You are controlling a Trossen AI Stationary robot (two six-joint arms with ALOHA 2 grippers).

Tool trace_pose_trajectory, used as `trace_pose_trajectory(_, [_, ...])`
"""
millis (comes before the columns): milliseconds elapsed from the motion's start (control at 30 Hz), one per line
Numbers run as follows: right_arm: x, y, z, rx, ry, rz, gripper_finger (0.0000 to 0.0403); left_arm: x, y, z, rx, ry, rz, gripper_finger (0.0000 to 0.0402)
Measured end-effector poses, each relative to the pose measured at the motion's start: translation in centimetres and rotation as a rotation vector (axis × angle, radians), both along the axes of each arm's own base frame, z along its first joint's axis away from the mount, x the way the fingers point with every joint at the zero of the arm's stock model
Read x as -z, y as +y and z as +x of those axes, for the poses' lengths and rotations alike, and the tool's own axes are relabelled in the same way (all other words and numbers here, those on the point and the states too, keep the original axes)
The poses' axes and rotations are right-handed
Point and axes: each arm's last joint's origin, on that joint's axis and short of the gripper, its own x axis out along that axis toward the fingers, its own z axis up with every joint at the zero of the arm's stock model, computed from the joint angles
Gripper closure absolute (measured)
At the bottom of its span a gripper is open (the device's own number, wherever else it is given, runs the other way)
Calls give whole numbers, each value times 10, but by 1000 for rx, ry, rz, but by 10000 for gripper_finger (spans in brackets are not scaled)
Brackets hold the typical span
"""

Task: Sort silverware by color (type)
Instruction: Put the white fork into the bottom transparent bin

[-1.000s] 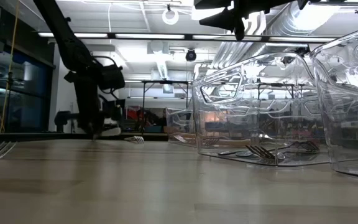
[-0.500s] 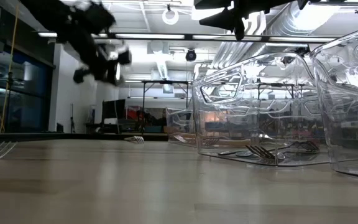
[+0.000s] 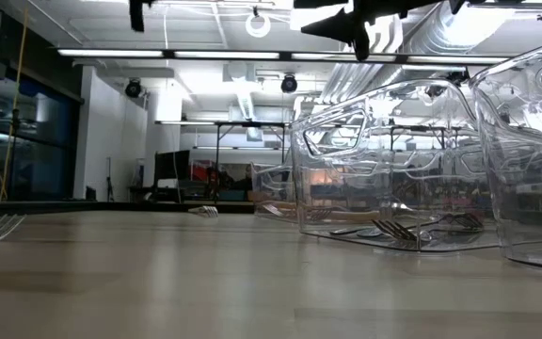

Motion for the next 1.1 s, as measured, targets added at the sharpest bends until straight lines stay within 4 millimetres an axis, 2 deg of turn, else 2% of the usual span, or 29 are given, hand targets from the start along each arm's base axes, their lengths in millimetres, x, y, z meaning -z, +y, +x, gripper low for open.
trace_pose_trajectory(167, [-5, 1, 1, -30, -52, 15, 220, -5, -21, 1, 211, -30, 55, 401])
trace_pose_trajectory(300, [-7, 1, 1, -55, -72, -28, 220, -2, -32, 12, 281, -11, 117, 401])
trace_pose_trajectory(633, [-9, 2, 1, -61, -86, -28, 220, 11, -37, 43, 246, 32, 143, 401])
trace_pose_trajectory(767, [-9, 3, 1, -85, -86, -26, 220, 26, -37, 53, 255, -48, 153, 401])
trace_pose_trajectory(900, [-9, 3, 1, -110, -86, -24, 220, 46, -32, 54, 246, -118, 120, 401])
trace_pose_trajectory(1100, [-9, 3, 1, -114, -86, -24, 220, 48, -31, 53, 209, -102, 242, 401])
